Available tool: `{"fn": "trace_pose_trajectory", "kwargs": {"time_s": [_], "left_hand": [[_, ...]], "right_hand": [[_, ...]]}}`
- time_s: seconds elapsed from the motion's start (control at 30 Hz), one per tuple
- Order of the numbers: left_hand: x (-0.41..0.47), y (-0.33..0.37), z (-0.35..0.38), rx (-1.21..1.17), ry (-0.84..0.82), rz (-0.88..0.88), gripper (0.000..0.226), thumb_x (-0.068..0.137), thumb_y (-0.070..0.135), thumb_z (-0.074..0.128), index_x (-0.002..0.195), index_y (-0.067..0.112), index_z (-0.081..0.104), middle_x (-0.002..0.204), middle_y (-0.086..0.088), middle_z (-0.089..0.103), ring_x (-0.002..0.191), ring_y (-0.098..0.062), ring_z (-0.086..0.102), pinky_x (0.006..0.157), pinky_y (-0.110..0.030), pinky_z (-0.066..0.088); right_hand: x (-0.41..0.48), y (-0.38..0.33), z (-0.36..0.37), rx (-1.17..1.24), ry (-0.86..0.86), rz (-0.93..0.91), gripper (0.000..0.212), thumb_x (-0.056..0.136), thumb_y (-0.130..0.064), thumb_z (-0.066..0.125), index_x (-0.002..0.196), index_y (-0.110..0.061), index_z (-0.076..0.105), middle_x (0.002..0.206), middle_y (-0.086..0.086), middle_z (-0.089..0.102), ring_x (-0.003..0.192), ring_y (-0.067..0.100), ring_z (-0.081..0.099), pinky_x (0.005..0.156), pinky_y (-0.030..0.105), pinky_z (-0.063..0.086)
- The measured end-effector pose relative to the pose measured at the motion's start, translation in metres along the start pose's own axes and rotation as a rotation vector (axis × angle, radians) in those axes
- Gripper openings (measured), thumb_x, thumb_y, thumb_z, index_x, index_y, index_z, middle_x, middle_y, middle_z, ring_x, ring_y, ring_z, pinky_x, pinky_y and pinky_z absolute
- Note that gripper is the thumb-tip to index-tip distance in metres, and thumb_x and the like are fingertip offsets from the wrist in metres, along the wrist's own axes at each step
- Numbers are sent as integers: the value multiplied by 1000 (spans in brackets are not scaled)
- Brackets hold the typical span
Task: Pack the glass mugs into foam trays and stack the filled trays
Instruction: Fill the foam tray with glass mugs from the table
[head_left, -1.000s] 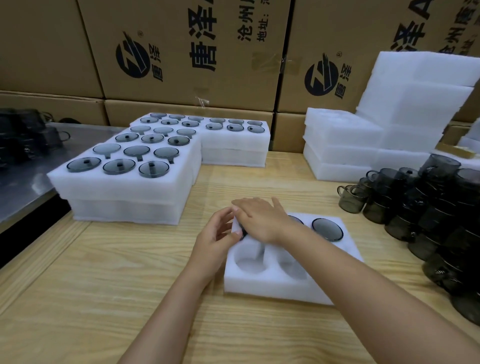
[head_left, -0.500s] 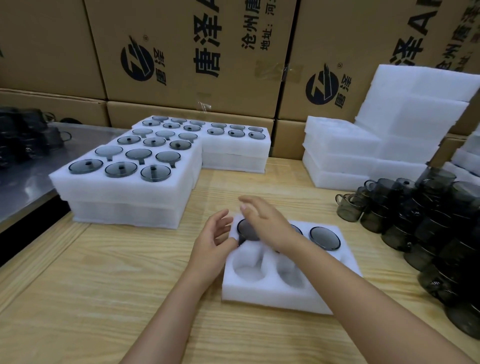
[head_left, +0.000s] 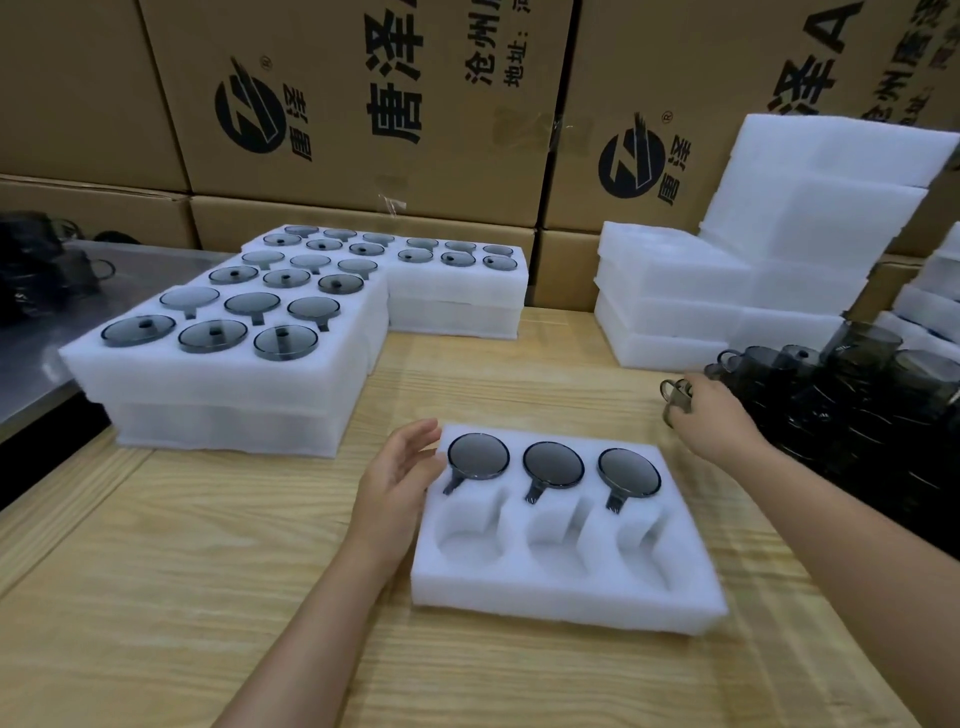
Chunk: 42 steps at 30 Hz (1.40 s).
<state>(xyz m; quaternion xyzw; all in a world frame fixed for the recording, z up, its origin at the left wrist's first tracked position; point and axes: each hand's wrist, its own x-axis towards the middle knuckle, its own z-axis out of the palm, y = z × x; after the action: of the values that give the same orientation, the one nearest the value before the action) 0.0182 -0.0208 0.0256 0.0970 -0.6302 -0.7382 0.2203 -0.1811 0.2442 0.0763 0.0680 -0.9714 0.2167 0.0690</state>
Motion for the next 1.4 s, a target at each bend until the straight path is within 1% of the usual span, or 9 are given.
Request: {"fn": "trace_pose_trajectory", "kwargs": {"time_s": [0.1,0.27,0.47,0.57,0.7,0.87,1.0,1.17,1.4], "left_hand": [[-1,1,1,-6,15,-25,38,70,26,62,109,25,63,117,4,63,107,-12,62,95,-36,48],[-1,0,0,6,13,-19,28,86,13,67,111,23,63,121,0,62,118,-19,57,105,-46,43],[-3,2,-2,70,-89,13,52,62,15,63,113,26,61,124,3,61,110,-2,59,84,-18,49],[-2,2,-3,65,-136,-14,61,60,10,59,119,25,58,128,1,60,122,-14,54,97,-35,47],[-2,4,-2,38,-154,-57,63,59,8,55,119,25,59,127,-1,61,123,-20,53,98,-41,46],[-4,4,0,17,-121,-53,59,58,8,54,115,24,60,120,-2,63,117,-21,57,85,-32,48],[-7,5,1,-7,-104,18,52,62,8,54,111,23,61,112,4,64,106,-6,61,77,-18,49],[-13,6,-3,49,-216,27,66,57,4,55,120,21,58,125,4,60,109,0,60,80,-15,48],[-23,5,8,-108,-59,2,78,47,-7,46,117,23,63,109,1,70,97,-14,67,69,-23,55]], "right_hand": [[4,1,3,-62,-48,-3,16,88,-10,48,101,-5,55,112,18,57,100,32,52,79,34,41],[-6,-2,2,-103,60,40,28,87,-6,43,110,-9,59,112,20,60,101,38,55,78,37,45],[-43,-8,-5,-124,100,77,37,88,-7,44,112,-21,67,112,18,62,101,37,55,74,33,44],[-74,-4,-5,-134,148,72,31,84,-6,43,78,-28,64,96,18,65,88,36,50,66,32,35],[-121,5,-1,-135,315,70,21,89,-12,51,87,-20,69,86,12,65,94,34,45,75,36,25],[-139,11,4,-6,440,18,10,85,-14,62,84,-9,70,126,14,54,122,35,35,94,44,30],[-135,19,6,214,251,-48,11,86,-20,58,77,-18,63,136,6,51,129,23,39,88,31,33],[-132,33,5,217,124,-87,21,79,-22,63,94,-26,50,109,-9,48,102,16,49,74,27,31],[-133,31,-3,389,201,39,67,76,-27,75,135,-17,44,123,-3,39,108,12,48,87,23,33]]}}
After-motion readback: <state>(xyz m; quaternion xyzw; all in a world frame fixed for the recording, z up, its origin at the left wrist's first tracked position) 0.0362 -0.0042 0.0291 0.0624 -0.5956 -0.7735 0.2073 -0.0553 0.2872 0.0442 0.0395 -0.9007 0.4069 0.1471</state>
